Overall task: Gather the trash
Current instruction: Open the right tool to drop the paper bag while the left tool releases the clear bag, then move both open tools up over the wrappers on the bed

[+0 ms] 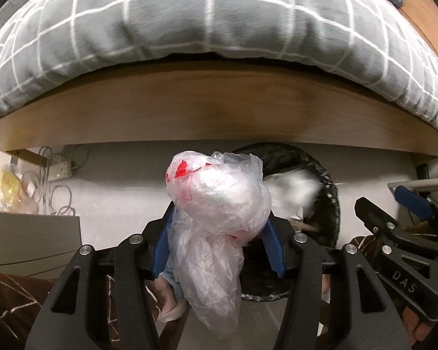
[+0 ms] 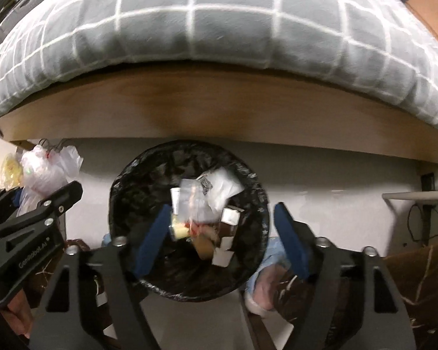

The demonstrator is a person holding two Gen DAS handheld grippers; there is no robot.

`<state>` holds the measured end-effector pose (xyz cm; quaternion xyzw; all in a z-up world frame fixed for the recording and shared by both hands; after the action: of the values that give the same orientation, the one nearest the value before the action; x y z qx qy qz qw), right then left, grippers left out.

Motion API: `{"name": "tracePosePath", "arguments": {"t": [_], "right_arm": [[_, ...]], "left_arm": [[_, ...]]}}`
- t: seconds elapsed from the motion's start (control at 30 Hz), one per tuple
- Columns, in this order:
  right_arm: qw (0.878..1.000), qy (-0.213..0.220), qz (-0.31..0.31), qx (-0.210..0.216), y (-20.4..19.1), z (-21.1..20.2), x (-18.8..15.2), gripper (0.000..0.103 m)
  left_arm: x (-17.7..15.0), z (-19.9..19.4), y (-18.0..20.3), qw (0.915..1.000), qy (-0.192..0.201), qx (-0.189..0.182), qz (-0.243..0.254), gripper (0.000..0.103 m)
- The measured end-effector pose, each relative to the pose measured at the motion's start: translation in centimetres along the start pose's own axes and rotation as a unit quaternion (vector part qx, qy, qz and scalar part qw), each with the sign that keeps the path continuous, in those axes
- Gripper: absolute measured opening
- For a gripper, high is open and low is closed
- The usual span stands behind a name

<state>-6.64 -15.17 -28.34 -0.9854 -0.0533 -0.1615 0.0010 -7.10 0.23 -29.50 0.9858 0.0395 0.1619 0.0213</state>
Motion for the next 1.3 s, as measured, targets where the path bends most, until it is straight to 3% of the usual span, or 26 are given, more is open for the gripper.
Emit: {"name": "tracePosePath", "arguments": {"t": [0.23, 0.67, 1.1, 1.3], "right_arm": [[0.999, 0.018, 0.032, -0.022, 3.4, -1.2, 0.3, 0.093], [0.995, 0.067, 0.037, -0.062, 7.4, -3.4, 1.2, 0.095], [0.993, 0.069, 0.059, -0.071, 9.3, -3.3, 0.9, 0.095], [0.994, 0.069, 0.054, -0.071, 8.8, -3.1, 1.0, 0.095]], "left_arm": [[0.7, -0.9, 2.4, 0.9997, 0.011, -0.007, 0.020, 0.053], [0.6, -0.1, 5.9, 0.9991, 0.006, -0.013, 0.039, 0.054], [0.3, 0.7, 8.4, 0.9980, 0.004, -0.029, 0.056, 0.055], [0.2, 1.0, 8.5, 0.9977, 0.010, -0.026, 0.062, 0.071]]}}
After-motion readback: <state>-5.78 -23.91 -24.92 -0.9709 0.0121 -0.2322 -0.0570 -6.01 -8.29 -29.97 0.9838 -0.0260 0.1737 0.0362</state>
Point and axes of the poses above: each gripper's, at about its wrist camera, not at the fingertips, and z roughly the way its jaws point, y to its right, x to its top, the point moved 10 cm from there along z, roughly the way its jaws point, and after that the axes turned 5 degrees about y, right-handed, at the moved point
